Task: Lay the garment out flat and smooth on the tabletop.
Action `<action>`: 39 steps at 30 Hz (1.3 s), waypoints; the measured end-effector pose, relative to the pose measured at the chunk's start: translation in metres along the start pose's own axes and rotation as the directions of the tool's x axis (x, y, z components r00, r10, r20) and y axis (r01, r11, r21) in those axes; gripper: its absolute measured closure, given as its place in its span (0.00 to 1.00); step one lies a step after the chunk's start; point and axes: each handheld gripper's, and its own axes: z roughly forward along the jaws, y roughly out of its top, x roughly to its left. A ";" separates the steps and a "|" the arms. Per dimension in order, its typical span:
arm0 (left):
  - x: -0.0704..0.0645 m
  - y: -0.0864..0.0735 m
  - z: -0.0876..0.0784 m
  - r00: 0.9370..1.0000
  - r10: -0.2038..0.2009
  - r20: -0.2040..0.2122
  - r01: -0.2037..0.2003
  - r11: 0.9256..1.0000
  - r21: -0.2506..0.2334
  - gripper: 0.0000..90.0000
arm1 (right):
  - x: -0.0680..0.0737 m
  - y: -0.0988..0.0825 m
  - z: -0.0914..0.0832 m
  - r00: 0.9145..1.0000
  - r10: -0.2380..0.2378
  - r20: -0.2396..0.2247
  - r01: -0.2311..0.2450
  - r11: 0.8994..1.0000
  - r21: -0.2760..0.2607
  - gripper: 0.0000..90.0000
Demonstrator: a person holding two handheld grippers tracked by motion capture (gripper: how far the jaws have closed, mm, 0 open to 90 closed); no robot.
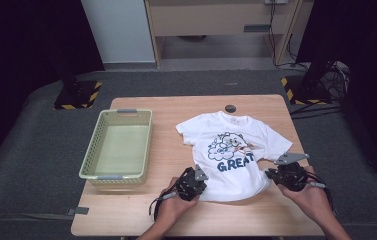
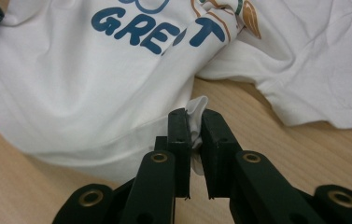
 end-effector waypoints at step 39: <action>0.022 -0.015 -0.024 0.999 -0.042 -0.003 0.042 0.999 -0.004 0.99 | 0.040 -0.032 -0.015 0.996 -0.061 -0.065 0.065 0.996 0.061 0.79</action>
